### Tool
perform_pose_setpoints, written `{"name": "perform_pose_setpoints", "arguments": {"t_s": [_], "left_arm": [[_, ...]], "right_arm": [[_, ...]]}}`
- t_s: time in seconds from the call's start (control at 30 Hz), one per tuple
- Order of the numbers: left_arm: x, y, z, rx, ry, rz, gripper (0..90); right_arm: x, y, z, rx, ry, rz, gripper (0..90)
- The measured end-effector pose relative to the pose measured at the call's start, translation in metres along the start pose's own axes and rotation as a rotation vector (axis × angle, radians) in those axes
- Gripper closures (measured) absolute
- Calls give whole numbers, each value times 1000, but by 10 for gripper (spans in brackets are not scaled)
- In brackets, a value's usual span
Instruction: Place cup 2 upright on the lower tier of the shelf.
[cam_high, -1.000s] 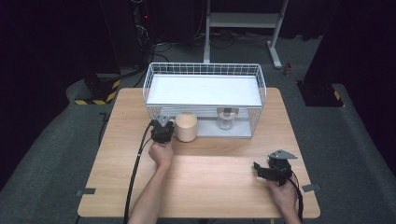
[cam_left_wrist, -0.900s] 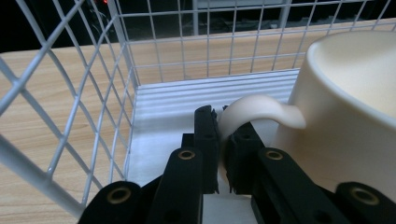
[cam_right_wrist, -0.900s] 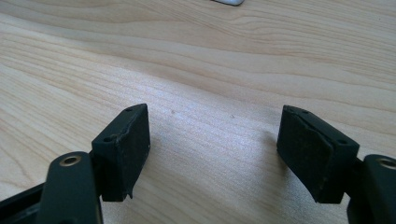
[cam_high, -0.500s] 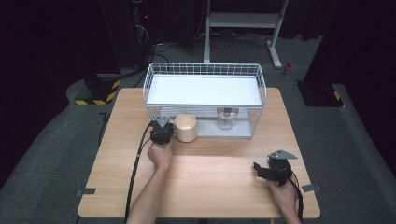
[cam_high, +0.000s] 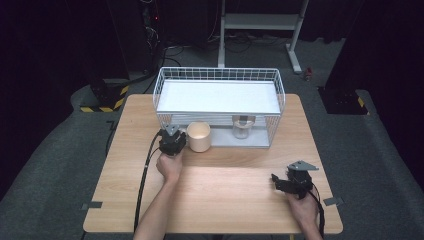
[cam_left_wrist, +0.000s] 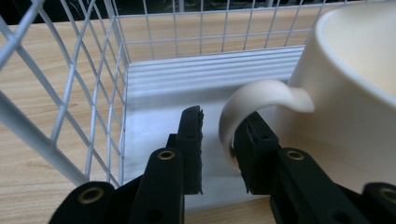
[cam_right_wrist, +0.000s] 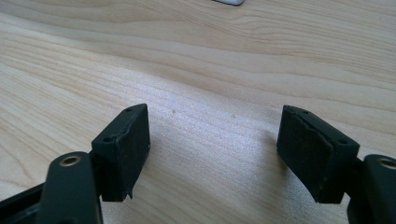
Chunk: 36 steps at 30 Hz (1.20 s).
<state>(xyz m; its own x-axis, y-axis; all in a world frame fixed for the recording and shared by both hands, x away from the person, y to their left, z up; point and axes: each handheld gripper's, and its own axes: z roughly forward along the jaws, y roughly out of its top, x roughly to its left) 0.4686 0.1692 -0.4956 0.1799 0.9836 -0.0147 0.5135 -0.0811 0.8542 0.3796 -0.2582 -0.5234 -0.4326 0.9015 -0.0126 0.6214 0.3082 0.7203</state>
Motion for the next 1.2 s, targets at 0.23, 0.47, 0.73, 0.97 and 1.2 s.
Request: {"name": "perform_pose_setpoints", "arguments": {"t_s": [0.23, 0.47, 0.73, 0.97, 1.2], "left_arm": [[1, -1, -1, 17, -10, -3, 646], [3, -2, -4, 11, -8, -15, 519], [5, -2, -9, 22, -20, -6, 447], [8, -2, -12, 32, -20, 0, 403], [8, -3, -15, 37, -31, 6, 389]], "right_arm": [[0, 0, 0, 0, 0, 0, 257], [0, 0, 0, 0, 0, 0, 257], [0, 0, 0, 0, 4, -8, 257], [0, 0, 0, 0, 4, -8, 257], [0, 0, 0, 0, 4, -8, 257]]}}
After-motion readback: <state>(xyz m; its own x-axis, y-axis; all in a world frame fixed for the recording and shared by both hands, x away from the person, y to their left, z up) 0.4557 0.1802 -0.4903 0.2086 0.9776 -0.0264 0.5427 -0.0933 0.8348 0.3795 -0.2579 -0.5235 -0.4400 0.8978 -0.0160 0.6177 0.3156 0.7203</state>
